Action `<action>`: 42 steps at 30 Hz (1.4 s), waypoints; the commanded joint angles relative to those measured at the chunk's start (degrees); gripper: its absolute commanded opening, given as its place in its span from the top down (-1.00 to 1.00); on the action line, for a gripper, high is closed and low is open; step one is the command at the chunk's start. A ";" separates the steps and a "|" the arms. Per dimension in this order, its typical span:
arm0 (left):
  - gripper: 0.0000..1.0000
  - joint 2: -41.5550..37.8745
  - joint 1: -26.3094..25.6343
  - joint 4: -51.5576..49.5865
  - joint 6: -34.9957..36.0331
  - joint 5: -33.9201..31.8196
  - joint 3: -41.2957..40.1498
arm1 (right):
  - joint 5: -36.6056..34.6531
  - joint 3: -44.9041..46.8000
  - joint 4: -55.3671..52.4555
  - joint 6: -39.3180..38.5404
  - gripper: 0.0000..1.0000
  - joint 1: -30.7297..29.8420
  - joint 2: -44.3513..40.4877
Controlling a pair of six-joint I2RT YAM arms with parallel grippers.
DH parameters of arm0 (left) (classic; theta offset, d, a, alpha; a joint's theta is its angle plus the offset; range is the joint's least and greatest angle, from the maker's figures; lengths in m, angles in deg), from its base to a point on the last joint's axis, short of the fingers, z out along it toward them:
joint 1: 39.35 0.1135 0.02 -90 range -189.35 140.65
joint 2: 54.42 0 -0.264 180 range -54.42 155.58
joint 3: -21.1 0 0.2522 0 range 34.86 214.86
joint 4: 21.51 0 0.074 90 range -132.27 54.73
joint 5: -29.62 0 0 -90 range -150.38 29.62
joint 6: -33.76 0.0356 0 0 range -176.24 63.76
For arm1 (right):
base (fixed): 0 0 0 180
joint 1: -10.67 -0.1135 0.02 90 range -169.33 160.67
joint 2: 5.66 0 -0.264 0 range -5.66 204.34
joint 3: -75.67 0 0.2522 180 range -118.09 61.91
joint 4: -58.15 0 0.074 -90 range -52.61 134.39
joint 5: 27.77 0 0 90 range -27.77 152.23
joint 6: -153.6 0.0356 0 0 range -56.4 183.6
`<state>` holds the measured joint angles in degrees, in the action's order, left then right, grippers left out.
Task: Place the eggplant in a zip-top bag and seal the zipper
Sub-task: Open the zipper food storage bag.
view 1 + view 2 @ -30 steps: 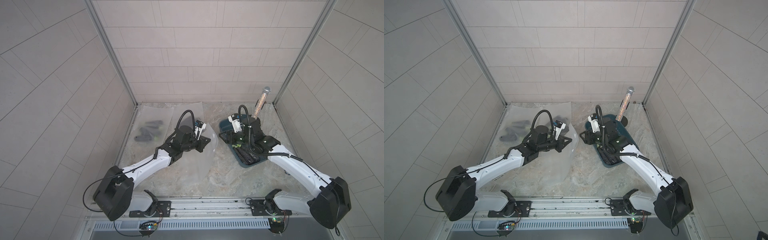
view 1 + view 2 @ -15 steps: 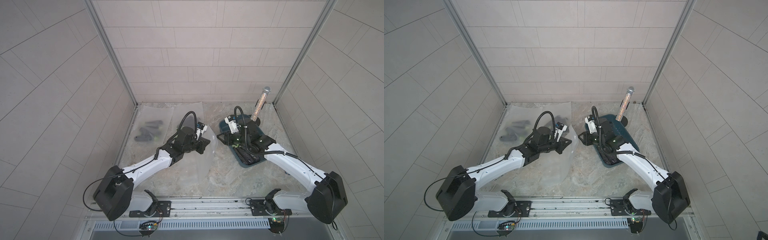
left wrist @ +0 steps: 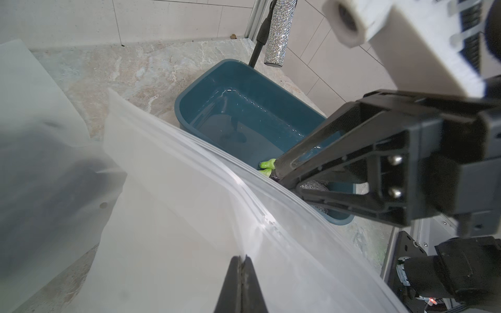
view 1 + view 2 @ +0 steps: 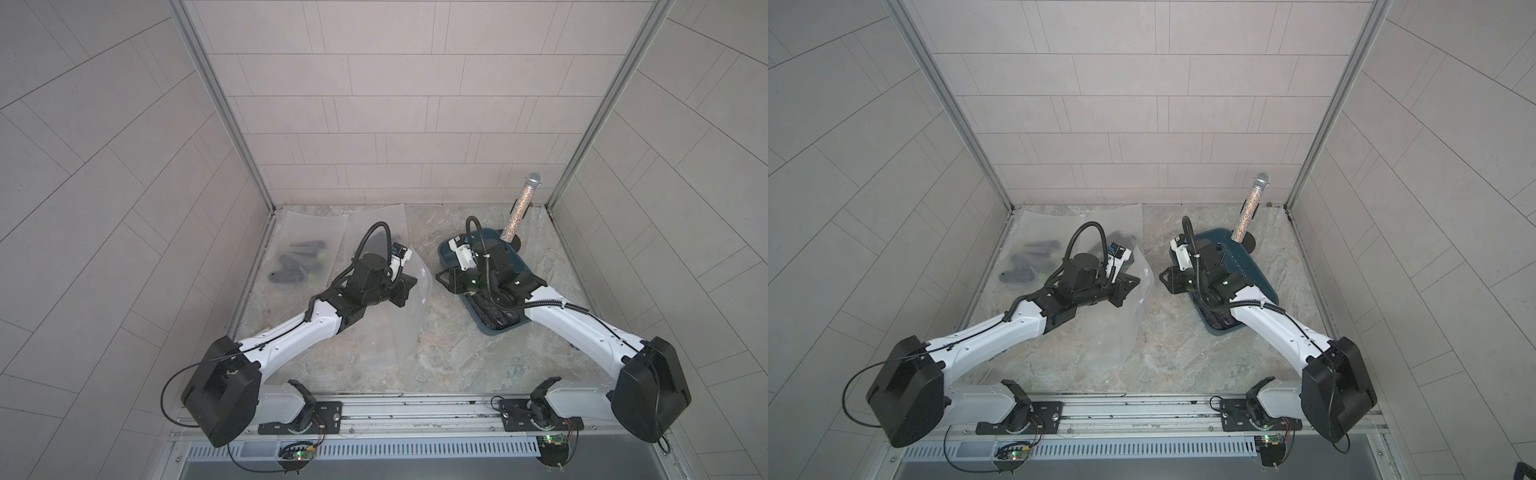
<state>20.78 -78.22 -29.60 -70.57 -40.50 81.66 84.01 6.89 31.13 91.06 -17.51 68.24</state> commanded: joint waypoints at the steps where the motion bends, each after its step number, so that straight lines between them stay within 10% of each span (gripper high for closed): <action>1: 1.00 0.04 -0.82 -1.02 2.27 -1.54 2.54 | -0.95 -3.03 -0.28 -0.52 0.29 -0.44 -2.23; 30: 1.00 -2.51 -1.32 0.11 0.87 -2.13 1.92 | 5.86 0.53 3.71 -1.00 0.40 -3.29 5.25; 35: 0.99 -2.69 -1.29 0.24 -1.04 -2.13 1.36 | 9.55 1.93 8.70 1.35 1.00 -3.32 6.95; 42: 0.25 -1.31 -1.16 -5.77 -4.70 -4.97 4.14 | 8.00 4.24 14.81 3.35 1.00 -4.22 4.58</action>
<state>19.73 -79.36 -32.86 -73.23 -44.02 83.37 91.87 10.47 41.56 92.94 -21.12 75.09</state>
